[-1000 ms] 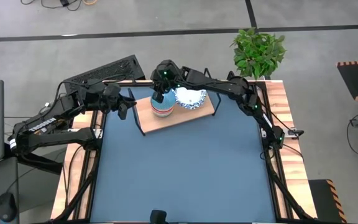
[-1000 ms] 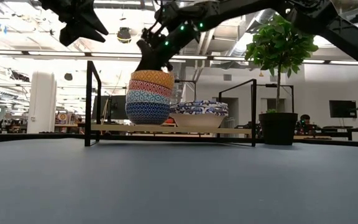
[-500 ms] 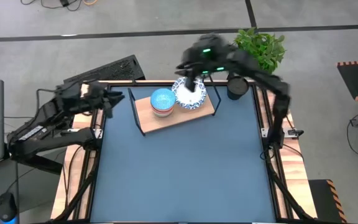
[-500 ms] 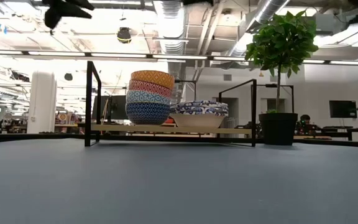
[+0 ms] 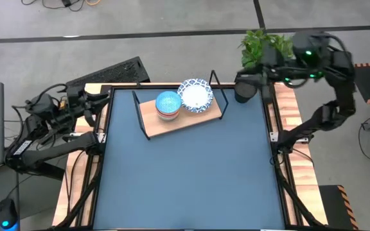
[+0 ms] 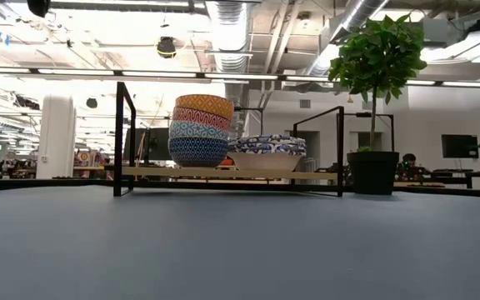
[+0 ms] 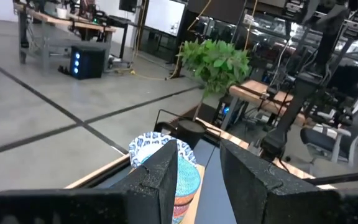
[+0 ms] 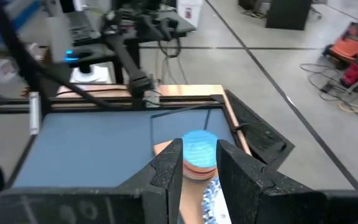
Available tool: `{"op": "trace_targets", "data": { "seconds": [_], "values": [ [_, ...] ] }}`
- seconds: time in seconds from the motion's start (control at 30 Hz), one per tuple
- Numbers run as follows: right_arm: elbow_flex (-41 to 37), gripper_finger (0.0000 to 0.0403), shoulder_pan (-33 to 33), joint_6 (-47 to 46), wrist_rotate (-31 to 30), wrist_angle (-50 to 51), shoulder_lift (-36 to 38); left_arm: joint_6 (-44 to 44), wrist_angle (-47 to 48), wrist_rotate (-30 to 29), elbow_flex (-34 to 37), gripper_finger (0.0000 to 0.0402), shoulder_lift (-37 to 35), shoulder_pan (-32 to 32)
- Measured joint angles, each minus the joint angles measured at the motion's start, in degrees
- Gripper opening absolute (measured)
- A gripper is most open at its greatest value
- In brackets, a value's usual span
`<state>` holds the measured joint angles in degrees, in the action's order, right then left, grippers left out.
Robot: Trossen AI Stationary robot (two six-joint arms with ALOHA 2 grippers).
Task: Place and stack bowls onto a shelf
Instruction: Return to Home Position
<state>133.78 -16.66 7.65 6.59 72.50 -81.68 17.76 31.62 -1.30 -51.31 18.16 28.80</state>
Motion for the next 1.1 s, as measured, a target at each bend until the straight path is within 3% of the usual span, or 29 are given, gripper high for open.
{"op": "trace_targets", "data": {
  "seconds": [0.13,0.3,0.53,0.63,0.77,0.83,0.93,1.1],
  "values": [
    [-1.5,0.0123,3.5,0.0,0.0,1.5,2.8,-1.3,1.4,0.4,0.0,0.0106,-1.6,0.0],
    [-15.6,0.0123,7.3,0.6,0.0,0.8,9.7,-1.7,2.4,5.4,0.0,0.0106,-2.9,0.0],
    [-43.2,0.0123,8.0,-1.2,-0.1,-22.6,25.0,-6.1,4.7,11.6,0.0,0.0106,-4.1,0.0],
    [-52.7,0.0123,8.0,-4.2,-1.0,-31.6,30.7,-1.7,6.6,11.2,0.0,0.0106,-3.9,0.0],
    [-62.9,0.0123,8.0,-8.0,-1.5,-33.5,37.4,0.8,5.6,16.5,0.0,0.0106,-4.0,0.0],
    [-69.2,0.0123,8.9,-9.3,0.3,-39.1,40.9,1.4,5.4,19.3,0.0,0.0106,-4.3,0.0],
    [-79.1,0.0123,10.7,-11.9,3.6,-49.0,45.9,1.5,4.6,20.4,0.3,0.0106,-6.1,0.0],
    [-91.6,0.0123,11.9,-15.2,3.7,-60.6,54.9,2.8,1.2,20.6,5.0,0.0106,-13.4,0.0]
  ]
}}
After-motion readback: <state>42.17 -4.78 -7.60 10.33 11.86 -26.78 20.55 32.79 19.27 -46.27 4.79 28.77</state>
